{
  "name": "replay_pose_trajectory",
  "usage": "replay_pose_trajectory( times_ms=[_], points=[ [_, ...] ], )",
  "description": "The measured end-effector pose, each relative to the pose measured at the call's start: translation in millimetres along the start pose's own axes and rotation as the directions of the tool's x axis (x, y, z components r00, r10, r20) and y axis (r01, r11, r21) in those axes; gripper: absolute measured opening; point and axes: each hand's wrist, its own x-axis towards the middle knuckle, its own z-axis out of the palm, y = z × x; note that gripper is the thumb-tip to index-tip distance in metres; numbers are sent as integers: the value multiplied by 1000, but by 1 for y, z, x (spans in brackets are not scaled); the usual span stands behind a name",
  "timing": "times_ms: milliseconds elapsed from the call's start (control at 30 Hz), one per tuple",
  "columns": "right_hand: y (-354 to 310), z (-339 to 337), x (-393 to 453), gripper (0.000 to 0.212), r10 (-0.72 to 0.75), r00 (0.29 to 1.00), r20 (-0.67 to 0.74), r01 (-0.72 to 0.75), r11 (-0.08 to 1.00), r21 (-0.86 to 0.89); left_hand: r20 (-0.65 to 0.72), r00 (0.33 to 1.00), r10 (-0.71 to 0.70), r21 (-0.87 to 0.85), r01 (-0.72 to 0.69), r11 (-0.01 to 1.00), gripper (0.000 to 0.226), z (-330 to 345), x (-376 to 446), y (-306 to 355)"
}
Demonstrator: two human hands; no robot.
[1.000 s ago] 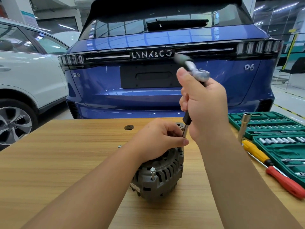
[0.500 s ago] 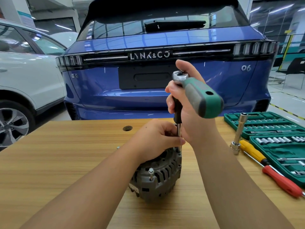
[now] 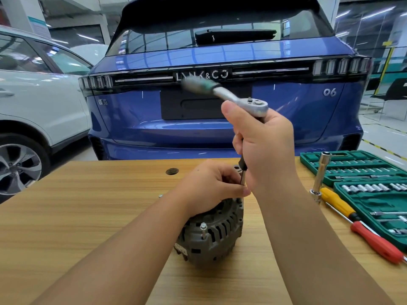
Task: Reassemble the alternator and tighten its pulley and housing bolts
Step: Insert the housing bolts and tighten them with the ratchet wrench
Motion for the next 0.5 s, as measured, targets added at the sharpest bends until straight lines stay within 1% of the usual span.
replay_pose_trajectory(
  times_ms=[33, 67, 167, 233, 333, 400, 500],
  points=[
    [0, -2, 0, 15, 17, 1000, 2, -17, 1000, 7, 0, 1000, -2, 2, 2, 1000, 9, 0, 0, 0],
    [0, -3, 1, 14, 39, 998, 41, -40, 999, 29, -1, 1000, -6, 5, 6, 1000, 9, 0, 0, 0],
    [3, -4, 0, 30, 36, 981, 189, -61, 990, 127, -7, 1000, -7, -10, 7, 1000, 8, -1, 0, -1],
    [7, -4, -2, 34, -25, 981, 194, -3, 990, 144, -10, 1000, 7, -18, -7, 1000, 6, -1, -1, 0],
    [9, -3, -3, 40, -162, 973, 166, 136, 978, 157, -15, 1000, 17, -11, -17, 1000, 5, 0, 0, 0],
    [11, -2, -3, 42, -236, 956, 176, 217, 969, 119, -6, 1000, 17, -18, -17, 1000, 6, 0, 0, 0],
    [17, 1, -2, 45, -276, 945, 177, 270, 961, 57, -13, 1000, 28, -39, -28, 999, 7, 0, 0, -2]
  ],
)
